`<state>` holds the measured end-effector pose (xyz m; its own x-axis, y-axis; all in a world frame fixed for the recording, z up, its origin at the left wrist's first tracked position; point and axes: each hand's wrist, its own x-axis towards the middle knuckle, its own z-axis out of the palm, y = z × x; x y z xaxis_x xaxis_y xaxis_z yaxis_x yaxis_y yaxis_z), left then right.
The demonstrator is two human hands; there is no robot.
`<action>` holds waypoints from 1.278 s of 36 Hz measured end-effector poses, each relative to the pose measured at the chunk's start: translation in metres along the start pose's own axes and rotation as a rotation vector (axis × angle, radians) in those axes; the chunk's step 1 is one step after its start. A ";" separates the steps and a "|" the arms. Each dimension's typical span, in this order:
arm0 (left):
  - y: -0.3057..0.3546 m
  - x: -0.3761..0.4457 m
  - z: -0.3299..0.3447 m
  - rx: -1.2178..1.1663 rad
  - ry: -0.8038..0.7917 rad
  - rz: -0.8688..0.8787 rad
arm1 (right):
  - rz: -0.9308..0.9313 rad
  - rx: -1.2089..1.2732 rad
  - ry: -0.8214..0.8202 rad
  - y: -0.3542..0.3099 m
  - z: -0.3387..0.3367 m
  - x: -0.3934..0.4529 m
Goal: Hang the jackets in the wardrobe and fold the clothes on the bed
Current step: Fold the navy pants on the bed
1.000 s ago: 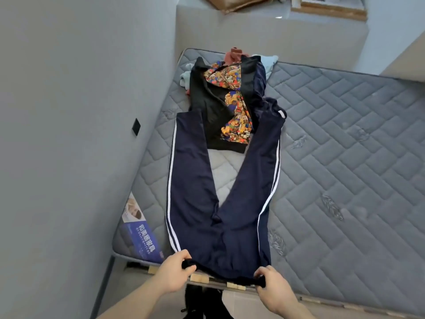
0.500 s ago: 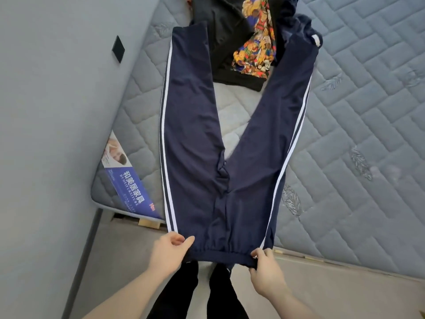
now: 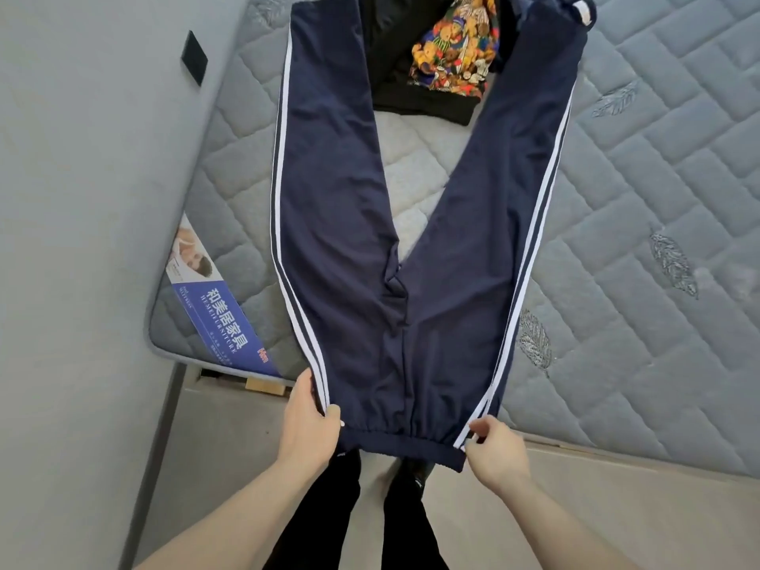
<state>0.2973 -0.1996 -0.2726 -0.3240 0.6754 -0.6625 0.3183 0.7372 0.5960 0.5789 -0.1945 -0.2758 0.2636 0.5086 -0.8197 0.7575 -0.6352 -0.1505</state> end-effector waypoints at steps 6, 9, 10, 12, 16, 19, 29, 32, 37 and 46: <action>0.045 -0.015 0.016 -0.021 -0.087 0.317 | -0.013 0.102 0.016 0.009 -0.026 0.012; 0.072 -0.020 0.035 -0.018 -0.162 0.403 | -0.027 0.141 0.017 0.012 -0.044 0.019; 0.082 -0.022 0.043 0.003 -0.187 0.427 | -0.036 0.138 0.019 0.013 -0.050 0.021; 0.102 -0.026 0.059 0.100 -0.231 0.480 | -0.051 0.130 0.024 0.017 -0.062 0.026; 0.126 -0.029 0.099 0.304 -0.350 0.511 | -0.050 0.153 0.050 0.027 -0.085 0.039; 0.134 -0.030 0.128 0.415 -0.410 0.503 | -0.035 0.194 0.058 0.035 -0.100 0.050; 0.126 -0.021 0.176 0.685 -0.607 0.341 | -0.022 0.235 0.024 0.051 -0.125 0.074; 0.116 -0.015 0.178 0.751 -0.751 0.362 | -0.035 0.260 0.021 0.047 -0.128 0.079; 0.107 -0.003 0.170 0.945 -0.870 0.468 | -0.072 0.283 0.004 0.028 -0.129 0.082; 0.161 0.088 0.111 0.441 -0.210 0.453 | -0.225 0.388 0.045 -0.053 -0.134 0.094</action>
<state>0.4185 -0.0232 -0.2857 0.0940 0.8662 -0.4908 0.7315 0.2743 0.6242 0.6440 -0.0353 -0.2710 0.1497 0.6782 -0.7195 0.5214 -0.6724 -0.5253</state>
